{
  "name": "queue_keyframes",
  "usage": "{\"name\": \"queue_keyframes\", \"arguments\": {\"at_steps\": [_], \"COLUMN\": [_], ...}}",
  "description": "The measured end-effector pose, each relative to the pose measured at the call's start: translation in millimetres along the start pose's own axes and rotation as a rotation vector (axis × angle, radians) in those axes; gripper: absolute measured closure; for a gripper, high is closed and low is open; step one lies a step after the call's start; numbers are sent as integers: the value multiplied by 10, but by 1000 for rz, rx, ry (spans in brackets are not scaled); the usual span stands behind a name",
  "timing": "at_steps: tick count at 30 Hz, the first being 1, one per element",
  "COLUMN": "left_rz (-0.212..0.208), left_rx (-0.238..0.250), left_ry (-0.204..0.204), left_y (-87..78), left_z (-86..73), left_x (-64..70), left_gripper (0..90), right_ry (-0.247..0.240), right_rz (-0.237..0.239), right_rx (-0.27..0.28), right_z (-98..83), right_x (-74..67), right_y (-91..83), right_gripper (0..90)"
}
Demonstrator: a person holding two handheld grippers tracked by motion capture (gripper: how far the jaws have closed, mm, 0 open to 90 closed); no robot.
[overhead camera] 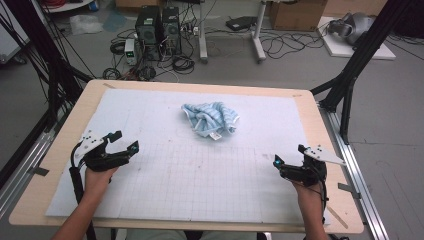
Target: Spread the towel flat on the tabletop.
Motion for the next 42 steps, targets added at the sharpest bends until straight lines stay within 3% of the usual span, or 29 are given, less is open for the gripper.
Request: {"name": "queue_keyframes", "arguments": {"at_steps": [12,26,32,42], "left_rz": [11,6,-7,-66], "left_rx": [3,-17,5,27], "left_ry": [-13,-28,-38,0], "left_y": [81,3,-32,110], "left_z": [18,75,254,682], "left_x": [-5,-77,-113,-54], "left_gripper": [194,196,196,193], "right_ry": [25,10,5,-14], "right_rz": [16,15,28,54], "right_rx": [3,6,9,-5], "right_z": [-56,9,39,40], "right_x": [37,-47,-62,-91], "right_y": [-58,-113,-142,-113], "right_gripper": [23,23,23,23]}}
Point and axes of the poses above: each handheld gripper's, and its own axes: y roughly forward along the jaws, z roughly out of its top, x roughly to its right, the point moved 1 cm from there along y, roughly forward along the jaws, and after that the axes turned 4 degrees about -x, right-handed, at the moved point
